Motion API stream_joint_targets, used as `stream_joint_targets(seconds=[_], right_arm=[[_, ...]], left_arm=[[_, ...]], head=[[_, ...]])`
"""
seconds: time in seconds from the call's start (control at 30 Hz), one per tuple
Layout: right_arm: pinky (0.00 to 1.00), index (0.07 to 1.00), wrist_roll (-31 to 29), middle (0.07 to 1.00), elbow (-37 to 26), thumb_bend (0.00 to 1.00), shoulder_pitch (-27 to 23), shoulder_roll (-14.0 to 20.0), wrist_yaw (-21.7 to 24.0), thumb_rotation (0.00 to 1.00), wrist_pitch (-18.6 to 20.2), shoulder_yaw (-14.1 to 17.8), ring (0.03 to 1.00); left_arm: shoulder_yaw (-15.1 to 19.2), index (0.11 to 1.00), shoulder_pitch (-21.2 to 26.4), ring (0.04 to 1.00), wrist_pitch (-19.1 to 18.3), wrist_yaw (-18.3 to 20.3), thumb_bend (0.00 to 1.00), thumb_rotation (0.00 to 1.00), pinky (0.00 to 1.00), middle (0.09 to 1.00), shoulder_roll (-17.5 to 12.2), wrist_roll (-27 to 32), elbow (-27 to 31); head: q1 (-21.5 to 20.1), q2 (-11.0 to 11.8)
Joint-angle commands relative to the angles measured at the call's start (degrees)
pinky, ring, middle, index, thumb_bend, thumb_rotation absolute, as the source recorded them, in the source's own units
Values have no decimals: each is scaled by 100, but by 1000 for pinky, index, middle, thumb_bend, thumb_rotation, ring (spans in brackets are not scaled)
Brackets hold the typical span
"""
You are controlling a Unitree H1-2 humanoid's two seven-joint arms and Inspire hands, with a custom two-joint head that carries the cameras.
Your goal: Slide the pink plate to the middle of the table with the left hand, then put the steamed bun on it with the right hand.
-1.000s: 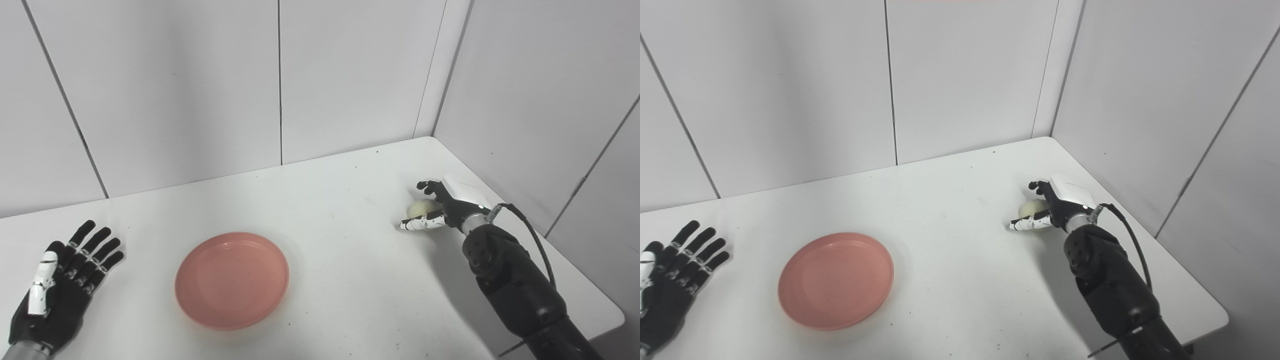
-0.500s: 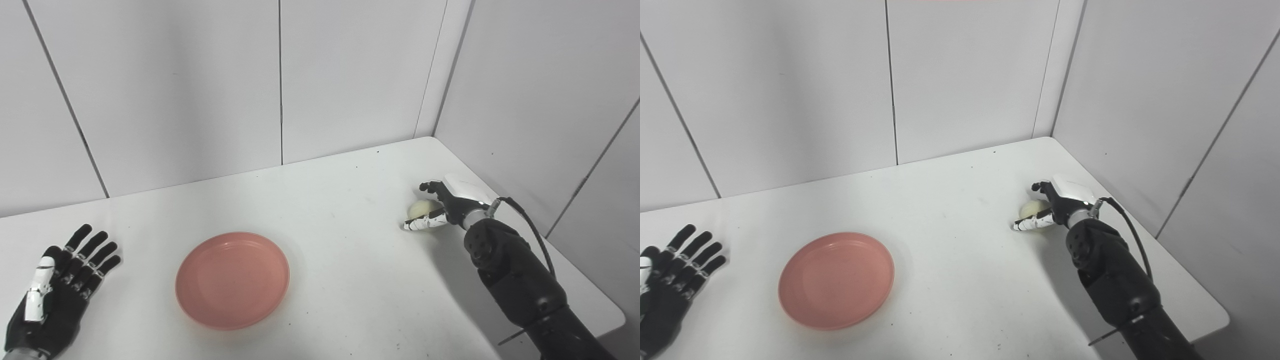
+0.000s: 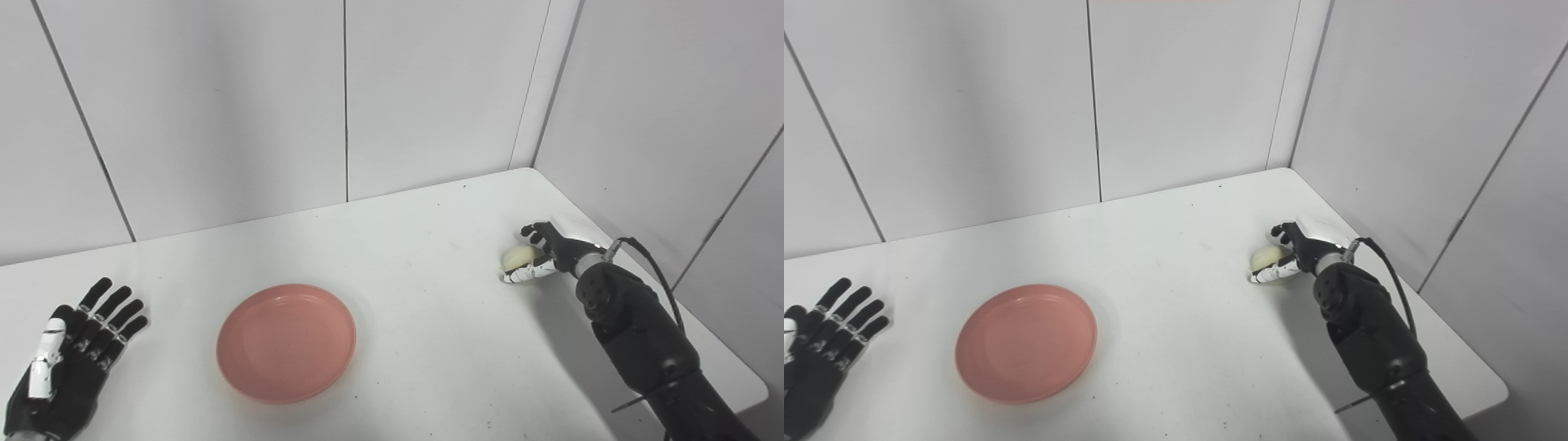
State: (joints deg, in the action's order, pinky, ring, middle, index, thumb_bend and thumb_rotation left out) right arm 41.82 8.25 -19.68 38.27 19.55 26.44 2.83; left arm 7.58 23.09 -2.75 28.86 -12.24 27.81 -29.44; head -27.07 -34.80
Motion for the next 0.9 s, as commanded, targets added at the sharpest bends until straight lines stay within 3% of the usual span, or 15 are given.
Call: stream_joint_targets(seconds=[0.0,0.03,0.1,0.13,0.2,0.6,0.87], right_arm=[[531,744,10,679,21,845,-247,193,82,327,46,54,605],[462,697,-4,603,47,816,-259,195,86,271,46,59,523],[397,626,-41,529,101,738,-283,188,83,207,46,80,450],[356,533,-70,483,136,588,-296,183,68,156,45,89,412],[339,503,-128,467,217,538,-320,180,26,137,44,89,399],[320,488,-121,458,465,513,-351,129,-47,126,46,141,380],[309,487,-131,436,2,514,-257,174,-34,126,45,124,364]], left_arm=[[-80,910,-518,883,-562,-200,504,878,878,902,11,-186,-423],[-78,911,-523,882,-560,-198,508,869,876,903,9,-184,-415],[-82,908,-532,878,-567,-193,509,863,869,900,5,-182,-384],[-88,903,-537,874,-570,-195,509,862,861,896,4,-186,-362],[-95,903,-546,878,-585,-188,512,861,866,898,2,-180,-324],[-91,909,-521,886,-596,-197,503,879,882,905,6,-187,-395],[-120,915,-515,893,-527,-196,505,887,883,911,60,-214,-415]], head=[[0,3],[-8,-11],[-10,-16],[-10,-16],[-11,-21],[29,-19],[211,10]])
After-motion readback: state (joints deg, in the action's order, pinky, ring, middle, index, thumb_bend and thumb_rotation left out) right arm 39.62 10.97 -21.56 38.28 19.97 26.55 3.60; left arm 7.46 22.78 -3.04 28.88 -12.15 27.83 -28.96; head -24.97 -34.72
